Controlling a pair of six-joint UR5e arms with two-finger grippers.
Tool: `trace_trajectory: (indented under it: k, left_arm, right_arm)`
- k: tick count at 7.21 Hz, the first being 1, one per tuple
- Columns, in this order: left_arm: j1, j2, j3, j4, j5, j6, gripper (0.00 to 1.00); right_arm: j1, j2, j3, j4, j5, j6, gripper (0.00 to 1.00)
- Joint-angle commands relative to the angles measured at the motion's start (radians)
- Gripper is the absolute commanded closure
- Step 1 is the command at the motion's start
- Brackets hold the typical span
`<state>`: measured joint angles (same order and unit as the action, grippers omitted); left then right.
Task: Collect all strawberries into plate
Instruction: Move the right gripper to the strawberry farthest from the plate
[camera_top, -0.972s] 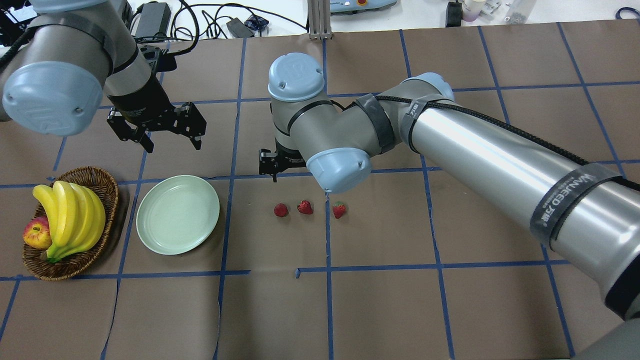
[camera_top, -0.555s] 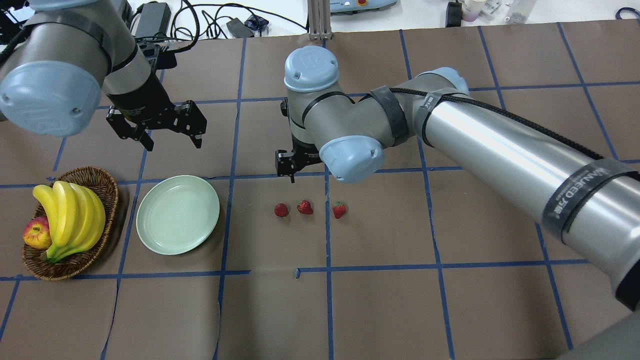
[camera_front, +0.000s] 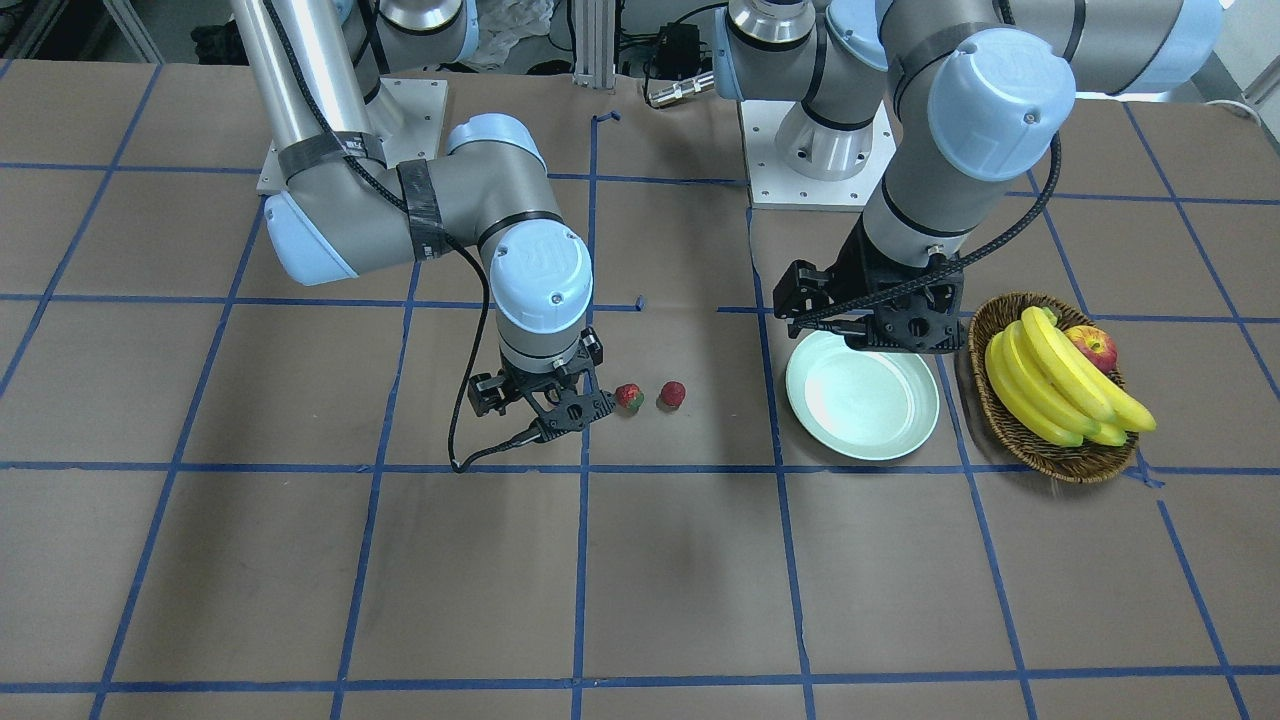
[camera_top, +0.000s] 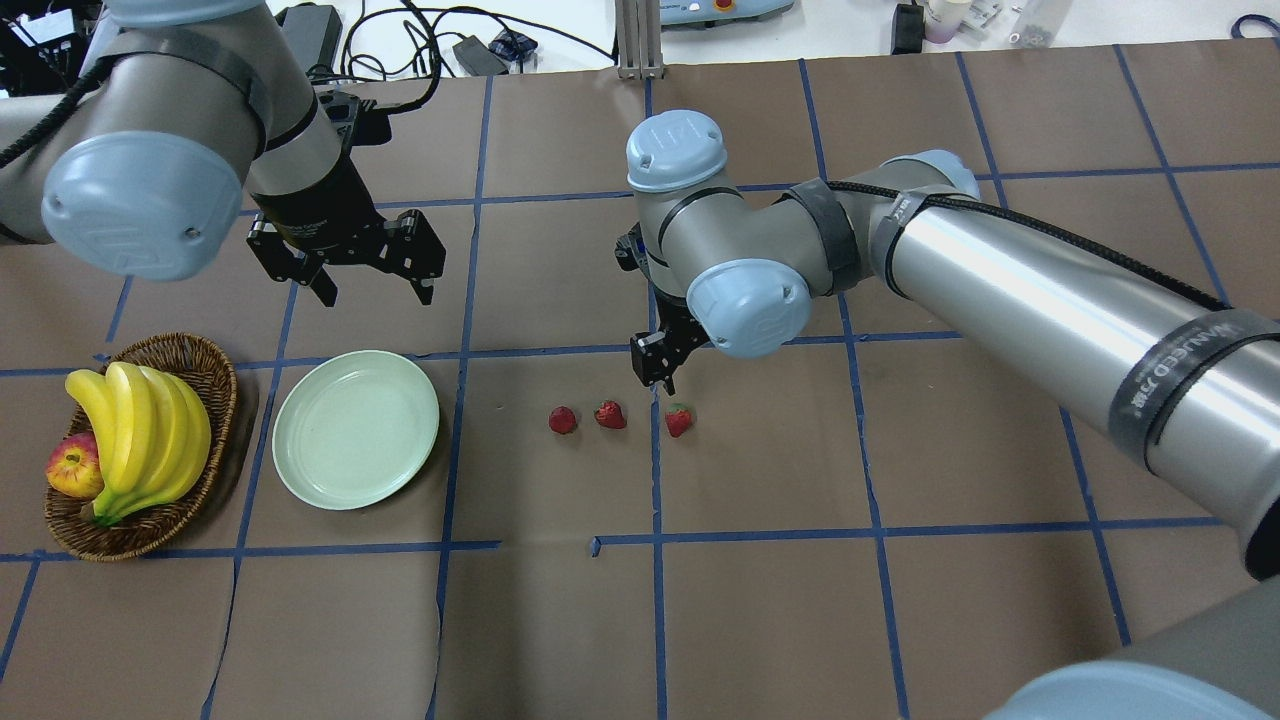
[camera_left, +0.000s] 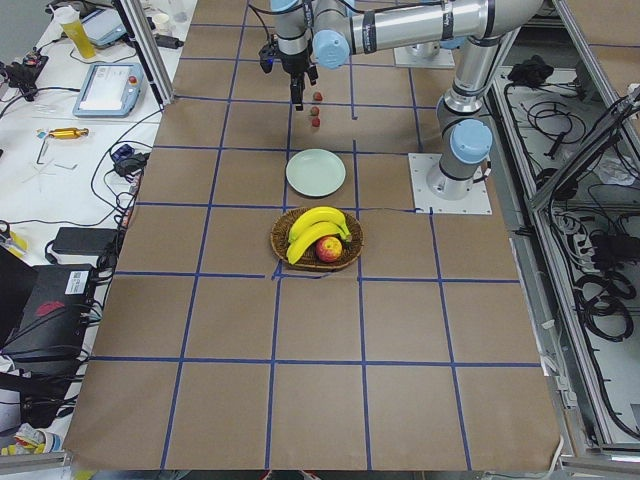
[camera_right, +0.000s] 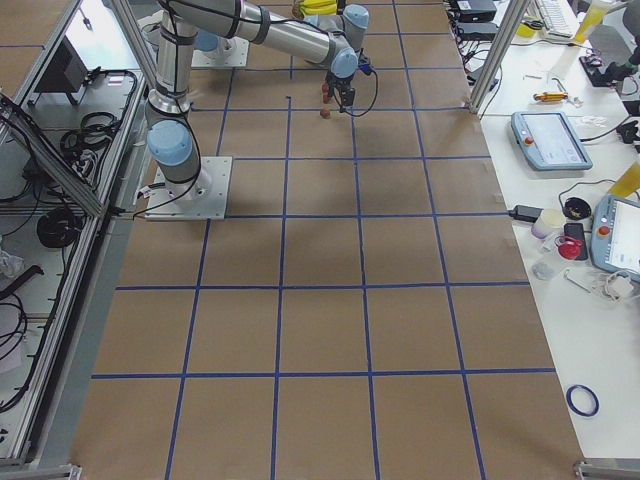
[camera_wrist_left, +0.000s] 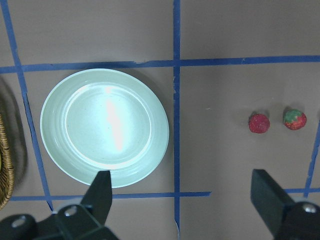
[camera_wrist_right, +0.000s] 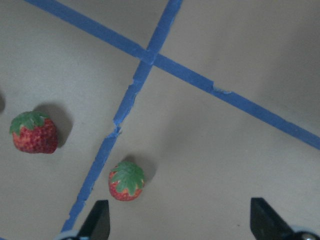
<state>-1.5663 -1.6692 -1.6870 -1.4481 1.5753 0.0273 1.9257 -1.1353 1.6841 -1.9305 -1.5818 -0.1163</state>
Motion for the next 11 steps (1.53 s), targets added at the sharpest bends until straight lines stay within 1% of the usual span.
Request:
trace_trajectory:
  k: [1,3,4,5,9,10,11]
  left_arm:
    - [-0.003,-0.003,-0.002,0.000,0.000,0.002,0.00]
    - [-0.003,-0.010,-0.003,0.000,0.000,0.006,0.00]
    - [-0.003,-0.012,-0.003,0.000,0.000,0.008,0.00]
    - [-0.003,-0.012,-0.003,0.000,-0.001,0.008,0.00]
    - [-0.006,-0.015,-0.005,0.000,-0.001,0.011,0.00]
    - [-0.006,-0.015,-0.005,0.000,-0.001,0.011,0.00]
    - [-0.006,-0.015,-0.006,-0.001,-0.001,0.011,0.00]
  right_arm:
    - [-0.001,0.026,0.011,-0.007,0.107,0.015,0.00]
    - [-0.001,0.037,0.019,-0.010,0.108,0.026,0.00]
    - [-0.001,0.035,0.037,-0.010,0.108,0.024,0.07]
    - [-0.001,0.037,0.043,-0.010,0.108,0.024,0.21]
    - [0.001,0.060,0.045,-0.011,0.111,0.024,0.19]
    - [0.001,0.074,0.045,-0.040,0.115,0.024,0.20]
    - [0.001,0.075,0.043,-0.042,0.117,0.023,0.28]
